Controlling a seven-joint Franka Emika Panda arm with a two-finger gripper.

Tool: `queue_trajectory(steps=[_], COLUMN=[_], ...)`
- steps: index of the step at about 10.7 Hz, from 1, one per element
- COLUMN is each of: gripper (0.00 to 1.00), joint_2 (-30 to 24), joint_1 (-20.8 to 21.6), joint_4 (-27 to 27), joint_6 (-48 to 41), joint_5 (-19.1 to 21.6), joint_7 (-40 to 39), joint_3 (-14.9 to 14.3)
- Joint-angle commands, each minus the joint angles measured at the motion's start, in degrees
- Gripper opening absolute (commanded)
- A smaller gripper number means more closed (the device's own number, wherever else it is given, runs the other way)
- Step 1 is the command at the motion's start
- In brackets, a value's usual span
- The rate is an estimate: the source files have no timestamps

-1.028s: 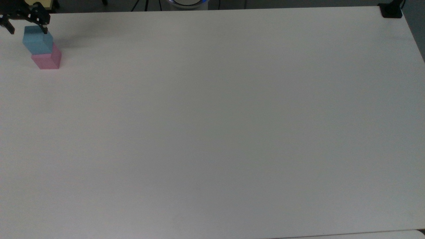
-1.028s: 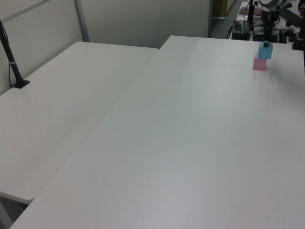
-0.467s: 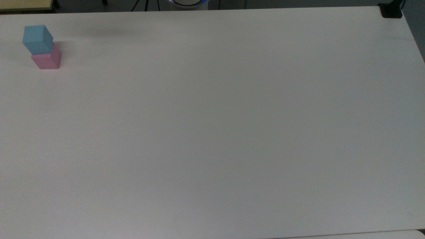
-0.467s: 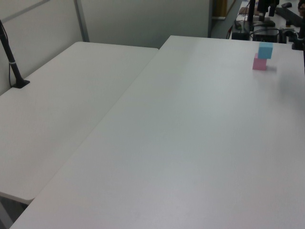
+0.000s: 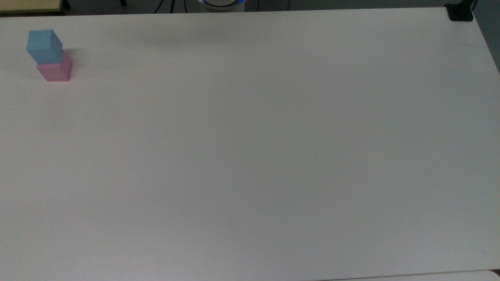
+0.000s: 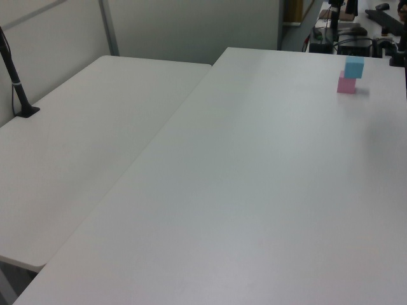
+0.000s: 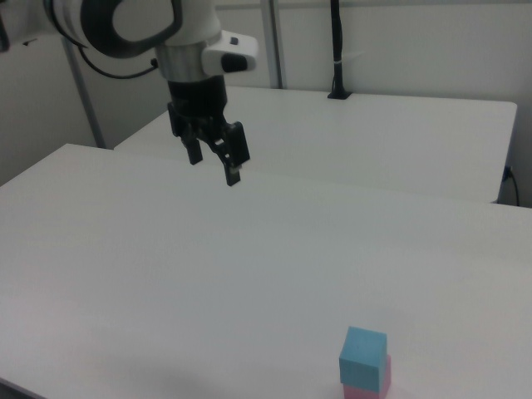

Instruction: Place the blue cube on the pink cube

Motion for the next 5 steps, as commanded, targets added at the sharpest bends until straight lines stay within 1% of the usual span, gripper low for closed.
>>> queue_trajectory(steps=[1, 2, 3, 4, 5], gripper=[1.00, 1.00, 1.00, 1.00, 1.00], joint_2=[0.96, 2.19, 2.29, 2.55, 2.46], joint_1=[7.23, 7.59, 6.03, 3.83, 3.55], joint_4=[0.68, 0.67, 0.59, 0.41, 0.32], joint_6=[-1.26, -1.18, -0.83, -0.57, -0.30], joint_5=[-3.46, -3.66, -4.01, -4.01, -4.01], joint_7=[-6.34, -8.04, -8.93, -9.20, -8.68], joint_3=[-1.56, -0.51, 2.72, 4.93, 5.74])
